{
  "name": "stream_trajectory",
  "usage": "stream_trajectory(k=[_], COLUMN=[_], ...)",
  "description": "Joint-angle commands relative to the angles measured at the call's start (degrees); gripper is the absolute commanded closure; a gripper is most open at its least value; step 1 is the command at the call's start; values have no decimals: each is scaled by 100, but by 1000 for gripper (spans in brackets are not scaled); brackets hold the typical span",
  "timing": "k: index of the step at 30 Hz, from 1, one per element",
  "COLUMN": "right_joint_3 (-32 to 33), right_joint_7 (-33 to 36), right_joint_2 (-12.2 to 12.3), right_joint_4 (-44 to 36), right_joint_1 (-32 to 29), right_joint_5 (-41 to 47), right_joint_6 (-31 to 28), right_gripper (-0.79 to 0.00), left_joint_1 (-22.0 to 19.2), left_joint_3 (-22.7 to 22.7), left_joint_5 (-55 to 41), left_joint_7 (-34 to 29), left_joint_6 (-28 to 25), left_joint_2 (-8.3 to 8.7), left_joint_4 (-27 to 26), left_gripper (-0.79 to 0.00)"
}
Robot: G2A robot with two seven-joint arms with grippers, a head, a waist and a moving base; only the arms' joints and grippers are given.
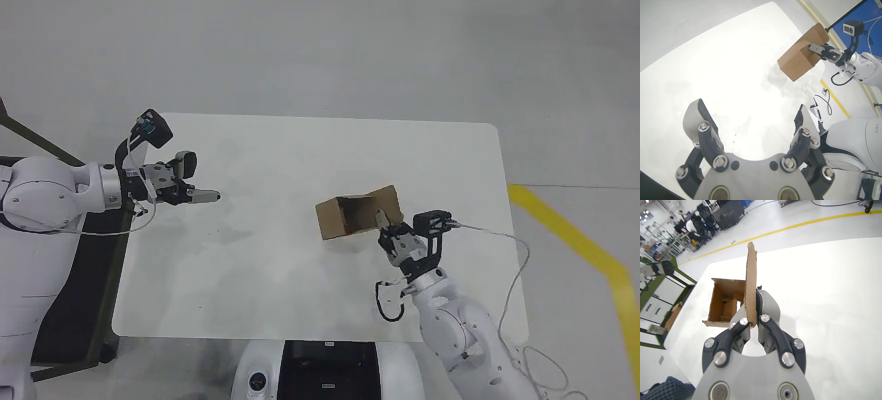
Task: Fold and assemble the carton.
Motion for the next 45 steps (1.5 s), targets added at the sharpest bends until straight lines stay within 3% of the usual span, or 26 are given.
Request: stream_trajectory(k=[1,5,12,21,42,45], right_joint_3=[21,-53,-344,-547,-549,-560], right_joint_7=[-326,-793,-1126,-1125,-1140,-1083], right_joint_2=[-22,-89,-218,-336,-360,-389], right_joint_4=[186,556,625,459,505,494], right_joint_1=[-50,-34,252,619,640,556], right_joint_5=[614,1402,1957,2042,2050,2579], right_joint_6=[-374,-1009,-1393,-1327,-1353,-1304], right_gripper=[0,0,0,0,0,0], left_joint_1=[0,0,0,0,0,5], left_joint_3=[0,0,0,0,0,-7], left_joint_5=[0,0,0,0,0,49], left_joint_7=[0,0,0,0,0,97], left_joint_6=[0,0,0,0,0,28], left_joint_2=[0,0,0,0,0,-4], left_joint_4=[0,0,0,0,0,-29], left_gripper=[-785,-785,-785,-785,-785,-785])
